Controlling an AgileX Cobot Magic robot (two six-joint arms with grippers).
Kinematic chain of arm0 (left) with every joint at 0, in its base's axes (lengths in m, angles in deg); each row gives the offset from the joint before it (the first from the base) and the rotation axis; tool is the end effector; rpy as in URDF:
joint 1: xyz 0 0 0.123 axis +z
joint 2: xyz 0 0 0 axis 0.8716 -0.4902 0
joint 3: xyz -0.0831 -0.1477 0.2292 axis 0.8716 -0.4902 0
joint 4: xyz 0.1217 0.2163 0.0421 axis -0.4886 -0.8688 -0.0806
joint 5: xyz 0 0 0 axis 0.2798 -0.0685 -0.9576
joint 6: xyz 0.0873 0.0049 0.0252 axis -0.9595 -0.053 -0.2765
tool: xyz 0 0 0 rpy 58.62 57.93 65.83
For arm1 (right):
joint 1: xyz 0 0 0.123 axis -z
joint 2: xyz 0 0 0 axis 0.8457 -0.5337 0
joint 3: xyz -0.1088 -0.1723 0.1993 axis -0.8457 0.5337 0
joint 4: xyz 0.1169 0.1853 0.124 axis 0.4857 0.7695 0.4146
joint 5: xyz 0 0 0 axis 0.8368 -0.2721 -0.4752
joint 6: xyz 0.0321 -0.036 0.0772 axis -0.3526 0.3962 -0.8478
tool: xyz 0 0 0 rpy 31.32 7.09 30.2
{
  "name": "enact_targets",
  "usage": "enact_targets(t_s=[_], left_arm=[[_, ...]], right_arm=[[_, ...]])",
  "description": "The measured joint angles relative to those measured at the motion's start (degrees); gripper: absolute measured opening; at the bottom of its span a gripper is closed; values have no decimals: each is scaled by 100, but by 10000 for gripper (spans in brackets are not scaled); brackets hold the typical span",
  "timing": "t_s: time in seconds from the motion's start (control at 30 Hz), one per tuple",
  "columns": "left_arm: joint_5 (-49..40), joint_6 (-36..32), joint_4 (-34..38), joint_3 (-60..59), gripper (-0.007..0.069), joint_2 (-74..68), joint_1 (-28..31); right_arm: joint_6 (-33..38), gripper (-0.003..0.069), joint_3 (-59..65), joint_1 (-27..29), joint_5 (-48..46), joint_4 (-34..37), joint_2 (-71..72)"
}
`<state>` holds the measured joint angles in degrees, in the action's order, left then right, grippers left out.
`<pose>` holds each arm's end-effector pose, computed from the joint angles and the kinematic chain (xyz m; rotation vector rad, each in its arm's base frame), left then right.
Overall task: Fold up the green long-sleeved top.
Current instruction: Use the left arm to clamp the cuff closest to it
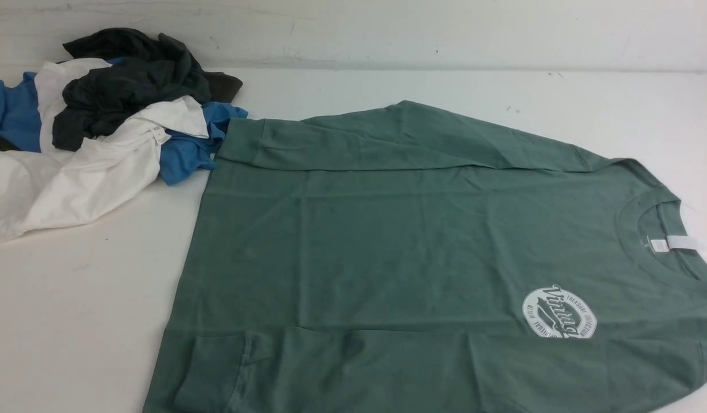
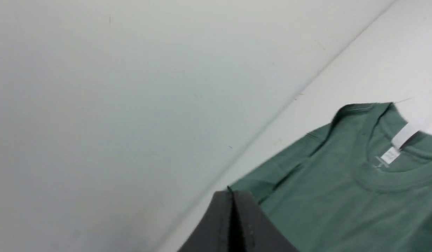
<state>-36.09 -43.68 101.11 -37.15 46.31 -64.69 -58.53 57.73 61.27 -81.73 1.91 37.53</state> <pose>0.0318 0.0130 0.2887 -0.4516 0.9154 -0.6022 0.0565 0.0004 0.1987 0.7164 1.4324 0.6956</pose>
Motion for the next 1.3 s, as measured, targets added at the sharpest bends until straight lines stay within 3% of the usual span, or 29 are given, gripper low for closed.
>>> enact_targets(t_s=[0.07, 0.2, 0.3, 0.43, 0.53, 0.6, 0.67, 0.7, 0.73, 0.87, 1.07, 1.3], left_arm=[[-414, 0, -385, 575, -4, -18, 0], [-2141, 0, -1021, 1865, -4, -610, 0], [-4217, -12, -1473, 2919, -4, -1773, 0], [-6852, -180, -1734, 3727, -4, -3573, 0], [-7935, -538, -1696, 3920, -4, -4906, 0], [-8122, -730, -1639, 3939, -4, -5410, -23], [-8207, -1080, -1547, 3939, -4, -6365, -253], [-8207, -1080, -1547, 3939, -4, -6428, -283], [-8125, -1171, -1560, 3939, -4, -6888, -570], [-7692, -978, -1896, 3961, -4, -7676, -1275], [-7147, -576, -2251, 3974, -4, -8172, -1465], [-6337, -594, -2277, 3978, 15, -8589, -1465]], right_arm=[[-9, -17, 0, 0, 97, 331, 0], [10, -17, 0, 0, 354, 623, 0], [-10, -17, -25, 0, 466, 736, 0], [361, -17, -907, 0, -443, 348, -51], [1025, -17, -2081, 0, -1376, -37, -618], [1369, -17, -2505, 0, -1830, -118, -992], [2201, -17, -3732, 0, -3190, -209, -1975], [2326, -17, -3818, 0, -3301, -217, -2135], [2799, -17, -4535, -6, -4357, -247, -2783], [3640, -17, -5440, -6, -5973, -299, -3994], [3877, -17, -5540, -6, -6725, -505, -4670], [3877, -17, -5547, -6, -6779, -585, -5486]])
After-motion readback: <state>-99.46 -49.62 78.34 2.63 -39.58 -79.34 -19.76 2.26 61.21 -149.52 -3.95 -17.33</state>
